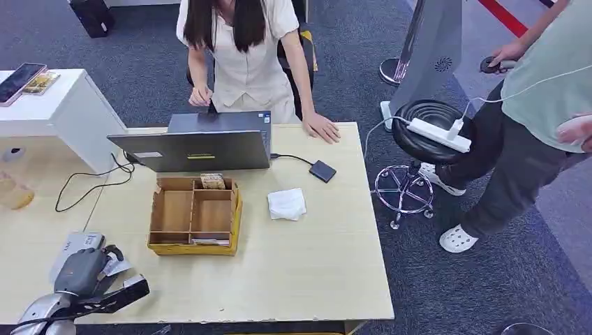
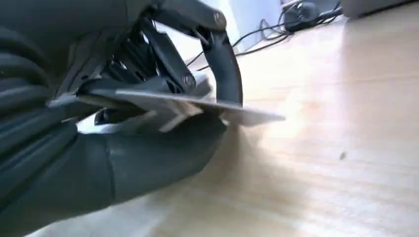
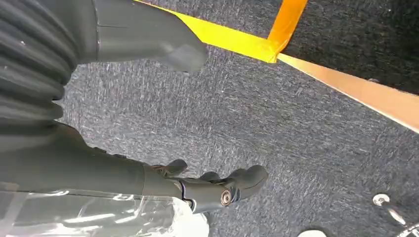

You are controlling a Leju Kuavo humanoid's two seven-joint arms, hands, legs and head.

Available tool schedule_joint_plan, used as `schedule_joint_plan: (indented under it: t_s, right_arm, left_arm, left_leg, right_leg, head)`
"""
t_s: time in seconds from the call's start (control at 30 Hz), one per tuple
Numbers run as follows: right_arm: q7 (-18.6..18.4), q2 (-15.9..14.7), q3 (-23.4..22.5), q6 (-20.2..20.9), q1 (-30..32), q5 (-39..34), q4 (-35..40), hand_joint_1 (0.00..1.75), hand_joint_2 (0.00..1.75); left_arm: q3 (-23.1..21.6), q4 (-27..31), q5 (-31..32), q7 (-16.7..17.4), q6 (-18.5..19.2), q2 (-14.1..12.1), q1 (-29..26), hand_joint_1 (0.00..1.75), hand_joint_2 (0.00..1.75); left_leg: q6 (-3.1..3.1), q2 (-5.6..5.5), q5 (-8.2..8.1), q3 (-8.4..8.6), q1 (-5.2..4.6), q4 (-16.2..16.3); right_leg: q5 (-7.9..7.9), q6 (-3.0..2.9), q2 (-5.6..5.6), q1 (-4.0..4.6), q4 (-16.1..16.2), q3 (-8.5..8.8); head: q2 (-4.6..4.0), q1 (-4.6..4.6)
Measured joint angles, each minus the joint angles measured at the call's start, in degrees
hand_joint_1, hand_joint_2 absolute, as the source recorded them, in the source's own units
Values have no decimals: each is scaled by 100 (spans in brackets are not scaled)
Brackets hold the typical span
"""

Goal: Pass the card to the sensor for recognition and then transmit it.

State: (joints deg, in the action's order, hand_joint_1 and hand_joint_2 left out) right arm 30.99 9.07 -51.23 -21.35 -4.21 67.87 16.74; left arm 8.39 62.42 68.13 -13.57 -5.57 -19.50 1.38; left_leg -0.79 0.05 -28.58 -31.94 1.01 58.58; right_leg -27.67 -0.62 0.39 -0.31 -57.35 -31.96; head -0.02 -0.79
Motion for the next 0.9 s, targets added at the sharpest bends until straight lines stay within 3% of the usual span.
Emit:
schedule_joint_plan:
  t_s: [0.77, 0.9]
  right_arm:
    - [46, 0, -2, -9, -43, 15, 2, 0, 175]
    - [37, 0, -2, -7, -44, 22, 9, 0, 175]
  left_arm:
    - [133, 28, 129, 11, -131, 42, -58, 175, 175]
    - [155, 142, -33, -155, -406, 72, -91, 175, 175]
  left_leg:
    - [2, -3, 3, -4, -2, 0]
    - [2, -2, 3, -5, -1, 0]
  right_leg:
    - [0, 0, -5, -1, 0, 0]
    - [0, 0, -4, -1, 0, -2]
  head:
    - [0, 0]
    - [0, 2]
